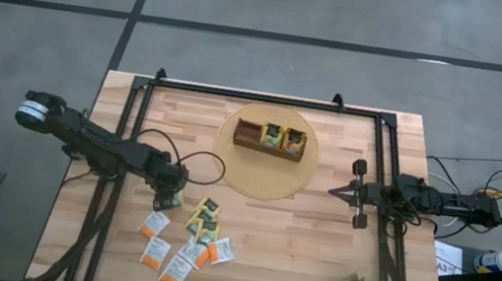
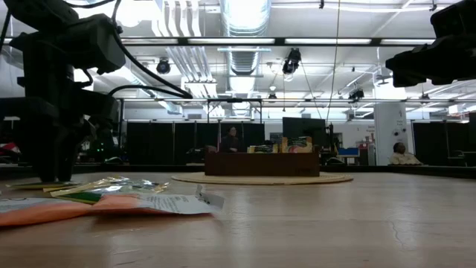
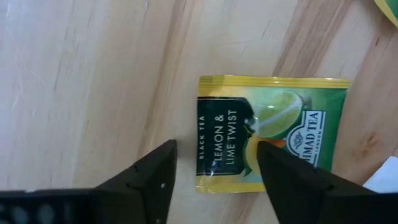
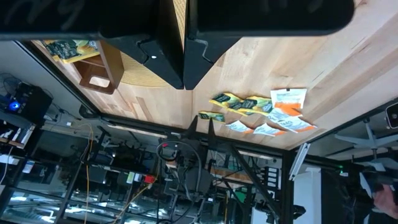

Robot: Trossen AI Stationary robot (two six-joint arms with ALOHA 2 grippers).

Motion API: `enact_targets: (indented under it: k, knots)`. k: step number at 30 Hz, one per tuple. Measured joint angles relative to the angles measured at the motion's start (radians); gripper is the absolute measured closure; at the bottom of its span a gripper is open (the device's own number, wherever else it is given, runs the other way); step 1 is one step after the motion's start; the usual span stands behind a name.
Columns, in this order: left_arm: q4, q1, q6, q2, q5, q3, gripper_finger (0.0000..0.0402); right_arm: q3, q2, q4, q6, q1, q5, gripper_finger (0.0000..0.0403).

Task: Pick & Place Tea
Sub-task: Put the green tea bag into the middle section of wooden organizer

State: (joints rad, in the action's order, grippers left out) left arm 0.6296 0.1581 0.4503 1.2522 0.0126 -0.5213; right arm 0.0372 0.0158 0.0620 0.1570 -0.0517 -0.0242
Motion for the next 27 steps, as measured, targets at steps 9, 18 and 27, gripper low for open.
enact_targets:
  k: [9, 18, 27]
  knots:
    - [-0.013, -0.001, -0.011, 0.001, -0.003, 0.003, 0.0350, 0.000, 0.000, 0.000, 0.000, 0.000, 0.000, 0.0394]
    - [0.000, 0.001, -0.004, -0.001, -0.010, -0.017, 0.0401, 0.000, 0.000, 0.000, 0.000, 0.000, 0.000, 0.0394]
    - [0.133, -0.005, -0.005, -0.022, 0.132, -0.144, 0.0401, 0.000, 0.000, 0.000, 0.000, 0.000, 0.000, 0.0394]
